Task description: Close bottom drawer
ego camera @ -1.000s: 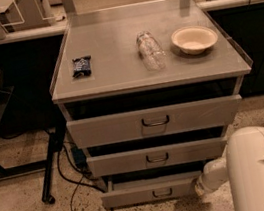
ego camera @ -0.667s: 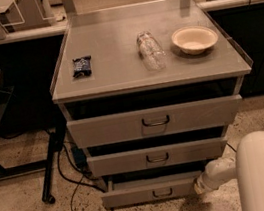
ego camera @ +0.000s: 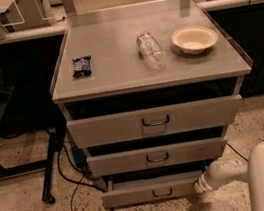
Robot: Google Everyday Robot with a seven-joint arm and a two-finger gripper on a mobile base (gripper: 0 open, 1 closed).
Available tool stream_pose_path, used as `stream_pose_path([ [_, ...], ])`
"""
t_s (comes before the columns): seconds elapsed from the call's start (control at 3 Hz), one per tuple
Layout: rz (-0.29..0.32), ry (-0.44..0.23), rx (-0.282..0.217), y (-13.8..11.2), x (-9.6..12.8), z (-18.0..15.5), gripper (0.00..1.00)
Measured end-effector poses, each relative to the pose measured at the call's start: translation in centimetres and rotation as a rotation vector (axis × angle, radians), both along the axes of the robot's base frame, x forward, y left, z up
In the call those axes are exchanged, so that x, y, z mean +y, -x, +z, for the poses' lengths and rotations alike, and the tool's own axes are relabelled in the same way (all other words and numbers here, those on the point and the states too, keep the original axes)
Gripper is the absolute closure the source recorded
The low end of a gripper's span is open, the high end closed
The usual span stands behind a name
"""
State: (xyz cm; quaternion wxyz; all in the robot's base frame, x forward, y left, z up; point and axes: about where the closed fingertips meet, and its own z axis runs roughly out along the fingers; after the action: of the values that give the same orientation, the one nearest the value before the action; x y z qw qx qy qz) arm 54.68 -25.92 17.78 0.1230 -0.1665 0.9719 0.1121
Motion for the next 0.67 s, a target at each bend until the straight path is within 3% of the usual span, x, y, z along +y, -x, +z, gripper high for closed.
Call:
stream_pose_path([
  [0.67,-0.085,0.033,-0.096,-3.0,-1.1,1.1,1.0],
])
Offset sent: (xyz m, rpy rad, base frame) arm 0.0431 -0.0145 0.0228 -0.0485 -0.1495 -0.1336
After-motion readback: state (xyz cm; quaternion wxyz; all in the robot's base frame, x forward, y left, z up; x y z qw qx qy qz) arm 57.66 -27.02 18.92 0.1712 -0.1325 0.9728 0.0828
